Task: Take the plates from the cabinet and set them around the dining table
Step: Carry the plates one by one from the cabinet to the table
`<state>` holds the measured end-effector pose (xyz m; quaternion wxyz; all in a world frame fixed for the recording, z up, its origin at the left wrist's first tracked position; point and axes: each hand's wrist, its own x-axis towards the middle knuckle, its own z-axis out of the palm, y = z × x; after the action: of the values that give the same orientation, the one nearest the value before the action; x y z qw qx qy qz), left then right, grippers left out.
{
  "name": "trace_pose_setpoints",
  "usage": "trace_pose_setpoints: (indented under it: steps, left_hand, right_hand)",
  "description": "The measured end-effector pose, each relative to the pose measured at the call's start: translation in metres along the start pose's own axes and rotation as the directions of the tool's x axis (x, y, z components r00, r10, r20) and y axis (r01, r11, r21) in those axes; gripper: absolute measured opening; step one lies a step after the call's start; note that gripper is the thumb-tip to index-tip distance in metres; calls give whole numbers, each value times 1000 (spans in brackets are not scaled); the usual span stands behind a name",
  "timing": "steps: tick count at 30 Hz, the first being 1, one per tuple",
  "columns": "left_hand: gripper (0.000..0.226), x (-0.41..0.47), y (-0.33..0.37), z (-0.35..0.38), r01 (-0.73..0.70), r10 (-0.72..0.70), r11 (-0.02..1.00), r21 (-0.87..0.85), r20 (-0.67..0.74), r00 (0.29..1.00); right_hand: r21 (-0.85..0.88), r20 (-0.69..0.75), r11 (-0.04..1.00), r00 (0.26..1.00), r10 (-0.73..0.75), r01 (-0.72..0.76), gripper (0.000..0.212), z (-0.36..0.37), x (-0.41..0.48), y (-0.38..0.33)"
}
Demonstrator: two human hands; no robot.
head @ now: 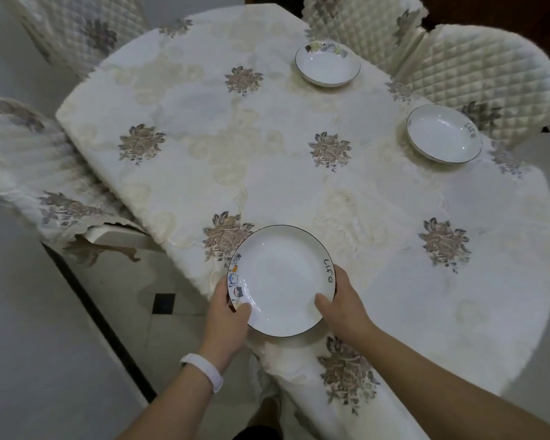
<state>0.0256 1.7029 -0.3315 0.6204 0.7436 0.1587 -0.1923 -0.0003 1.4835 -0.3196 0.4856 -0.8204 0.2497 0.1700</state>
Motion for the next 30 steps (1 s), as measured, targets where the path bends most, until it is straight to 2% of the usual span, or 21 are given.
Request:
trace_pose_setpoints:
  steps: [4, 9, 14, 19, 21, 24, 27, 30]
  left_hand:
    - [60, 6, -4, 2, 4, -7, 996, 94, 37, 999]
    - [59, 9, -11, 3, 7, -22, 992, 129, 116, 993]
    - [56, 10, -11, 0, -18, -9, 978, 208, 129, 992]
    - [54, 12, -10, -5, -7, -43, 955, 295, 163, 986]
    - [49, 9, -4, -6, -1, -45, 956, 293, 149, 988]
    - [53, 4, 13, -7, 57, -69, 970, 235, 44, 997]
    - [54, 4, 33, -9, -19, 18, 960, 279, 7, 1000]
    - [49, 0, 57, -6, -168, 160, 907, 386, 54, 986]
  right_hand:
    - [-11, -43, 998, 997, 64, -65, 62, 4, 4, 11]
    - [1, -84, 994, 990, 111, -111, 61, 7, 3, 20]
    - [31, -136, 997, 988, 77, -73, 57, 9, 0, 18]
    - [41, -123, 997, 989, 77, -72, 52, 5, -3, 17]
    - [34, -121, 997, 990, 70, -66, 52, 1, -6, 16]
    - [18, -142, 997, 987, 74, -72, 53, -8, -12, 13]
    - [-19, -193, 997, 979, 66, -71, 48, -24, -20, 12]
    - [-67, -235, 997, 972, 10, -26, 45, -44, -32, 6]
